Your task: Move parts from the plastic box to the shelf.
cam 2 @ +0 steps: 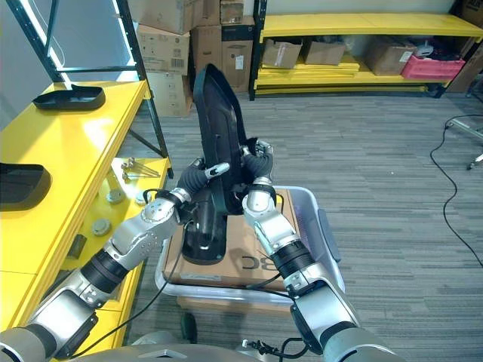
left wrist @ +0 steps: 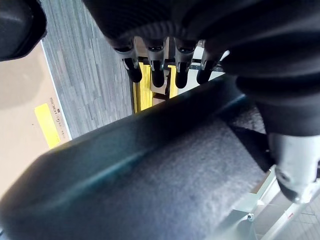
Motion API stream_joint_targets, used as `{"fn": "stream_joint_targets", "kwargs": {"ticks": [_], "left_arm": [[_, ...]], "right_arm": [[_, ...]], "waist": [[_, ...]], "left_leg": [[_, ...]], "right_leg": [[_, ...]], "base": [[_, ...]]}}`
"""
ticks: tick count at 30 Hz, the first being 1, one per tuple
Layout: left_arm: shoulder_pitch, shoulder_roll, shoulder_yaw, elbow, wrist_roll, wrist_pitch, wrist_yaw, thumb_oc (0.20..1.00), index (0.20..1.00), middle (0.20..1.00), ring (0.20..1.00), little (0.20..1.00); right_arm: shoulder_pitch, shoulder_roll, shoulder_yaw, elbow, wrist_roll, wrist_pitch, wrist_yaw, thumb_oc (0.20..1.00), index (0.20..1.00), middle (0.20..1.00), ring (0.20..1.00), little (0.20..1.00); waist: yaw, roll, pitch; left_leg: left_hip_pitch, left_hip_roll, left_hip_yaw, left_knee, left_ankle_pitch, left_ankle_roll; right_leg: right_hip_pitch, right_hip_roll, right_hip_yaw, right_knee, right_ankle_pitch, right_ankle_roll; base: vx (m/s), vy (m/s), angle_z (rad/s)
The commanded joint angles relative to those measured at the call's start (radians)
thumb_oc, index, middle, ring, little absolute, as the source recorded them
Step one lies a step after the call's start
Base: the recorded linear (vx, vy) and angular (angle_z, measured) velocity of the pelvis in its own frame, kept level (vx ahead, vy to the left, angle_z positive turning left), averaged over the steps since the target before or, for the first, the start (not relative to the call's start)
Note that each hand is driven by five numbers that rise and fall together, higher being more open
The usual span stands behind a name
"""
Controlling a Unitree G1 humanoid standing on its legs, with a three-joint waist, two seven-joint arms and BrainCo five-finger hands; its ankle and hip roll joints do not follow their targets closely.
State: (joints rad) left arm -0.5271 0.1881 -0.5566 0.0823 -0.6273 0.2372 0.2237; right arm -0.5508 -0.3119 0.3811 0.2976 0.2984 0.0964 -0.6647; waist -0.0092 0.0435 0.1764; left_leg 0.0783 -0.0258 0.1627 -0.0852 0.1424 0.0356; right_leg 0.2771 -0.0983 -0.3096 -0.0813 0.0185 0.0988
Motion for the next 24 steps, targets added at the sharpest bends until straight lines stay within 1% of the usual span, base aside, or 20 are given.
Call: {"fn": "stream_joint_targets", "kwargs": {"ticks": [1,3,5,8,9,10,11,12,14,24], "left_arm": [[-0.112,-0.049,-0.008,-0.05,-0.008,-0.126,0.029,1.0,1.0,1.0,1.0,1.0],[-0.11,-0.039,0.005,-0.062,0.011,-0.13,0.019,1.0,1.0,1.0,1.0,1.0],[-0.108,-0.022,0.021,-0.086,0.065,-0.103,0.004,1.0,1.0,1.0,1.0,1.0],[-0.108,-0.016,0.018,-0.087,0.1,-0.075,-0.024,1.0,1.0,1.0,1.0,1.0],[-0.109,-0.016,0.011,-0.081,0.116,-0.065,-0.038,0.639,0.639,0.639,0.639,0.639],[-0.111,-0.019,0.001,-0.072,0.123,-0.056,-0.048,0.31,0.31,0.31,0.31,0.31],[-0.111,-0.02,-0.002,-0.07,0.123,-0.054,-0.049,0.235,0.235,0.235,0.235,0.235],[-0.112,-0.024,-0.008,-0.067,0.125,-0.047,-0.051,0.2,0.2,0.2,0.2,0.2],[-0.115,-0.03,-0.028,-0.051,0.132,-0.036,-0.06,0.2,0.2,0.2,0.2,0.2],[-0.128,-0.038,-0.075,-0.026,0.201,-0.001,-0.102,0.2,0.2,0.2,0.2,0.2]], "right_arm": [[-0.126,0.035,0.021,0.006,-0.029,-0.023,-0.019,0.2,0.2,0.2,0.2,0.2],[-0.123,0.034,0.018,0.004,-0.027,-0.021,-0.025,0.2,0.2,0.2,0.2,0.2],[-0.118,0.028,0.007,0.002,-0.025,-0.028,-0.016,0.2,0.2,0.2,0.2,0.2],[-0.115,0.031,0.006,-0.001,-0.028,-0.035,-0.01,0.2,0.2,0.2,0.2,0.2],[-0.115,0.032,0.005,-0.001,-0.026,-0.037,-0.006,0.2,0.2,0.2,0.2,0.2],[-0.115,0.035,0.007,0.003,-0.023,-0.039,-0.006,0.2,0.2,0.2,0.2,0.2],[-0.115,0.037,0.008,0.004,-0.022,-0.041,-0.006,0.2,0.2,0.2,0.2,0.2],[-0.113,0.041,0.01,0.006,-0.021,-0.045,-0.006,0.2,0.2,0.2,0.2,0.2],[-0.114,0.048,0.016,0.016,-0.021,-0.056,-0.004,0.2,0.2,0.2,0.2,0.2],[-0.118,0.067,0.024,0.017,-0.017,-0.061,-0.009,0.2,0.2,0.2,0.2,0.2]], "waist": [[0.033,-0.016,-0.021],[0.037,-0.016,-0.02],[0.041,-0.016,-0.018],[0.043,-0.017,-0.017],[0.043,-0.018,-0.017],[0.043,-0.018,-0.018],[0.043,-0.018,-0.019],[0.042,-0.018,-0.02],[0.04,-0.018,-0.02],[0.034,-0.017,-0.017]], "left_leg": [[0.152,0.032,0.029,-0.002,-0.188,-0.026],[0.152,0.031,0.026,-0.002,-0.188,-0.025],[0.151,0.031,0.023,-0.002,-0.189,-0.024],[0.15,0.03,0.019,-0.002,-0.189,-0.024],[0.15,0.03,0.018,-0.002,-0.189,-0.023],[0.15,0.03,0.018,-0.002,-0.191,-0.023],[0.15,0.03,0.018,-0.002,-0.191,-0.023],[0.151,0.029,0.018,-0.002,-0.191,-0.022],[0.152,0.029,0.021,-0.002,-0.191,-0.022],[0.153,0.029,0.027,-0.002,-0.191,-0.02]], "right_leg": [[-0.062,-0.02,-0.004,-0.006,0.023,0.027],[-0.061,-0.02,-0.006,-0.006,0.023,0.026],[-0.06,-0.02,-0.009,-0.006,0.022,0.026],[-0.06,-0.02,-0.009,-0.006,0.022,0.025],[-0.06,-0.019,-0.009,-0.006,0.022,0.025],[-0.06,-0.019,-0.008,-0.006,0.021,0.025],[-0.06,-0.019,-0.008,-0.006,0.021,0.025],[-0.059,-0.019,-0.007,-0.006,0.02,0.025],[-0.059,-0.019,-0.005,-0.006,0.022,0.025],[-0.06,-0.018,0.002,-0.006,0.021,0.025]], "base": [[0.0,0.0,0.0],[0.0,0.0,0.0],[0.0,0.0,0.0],[0.0,0.0,0.0],[0.0,0.0,0.0],[0.0,0.0,0.0],[0.0,0.0,0.0],[0.0,0.0,0.0],[0.0,0.0,0.0],[0.0,0.0,0.0]]}}
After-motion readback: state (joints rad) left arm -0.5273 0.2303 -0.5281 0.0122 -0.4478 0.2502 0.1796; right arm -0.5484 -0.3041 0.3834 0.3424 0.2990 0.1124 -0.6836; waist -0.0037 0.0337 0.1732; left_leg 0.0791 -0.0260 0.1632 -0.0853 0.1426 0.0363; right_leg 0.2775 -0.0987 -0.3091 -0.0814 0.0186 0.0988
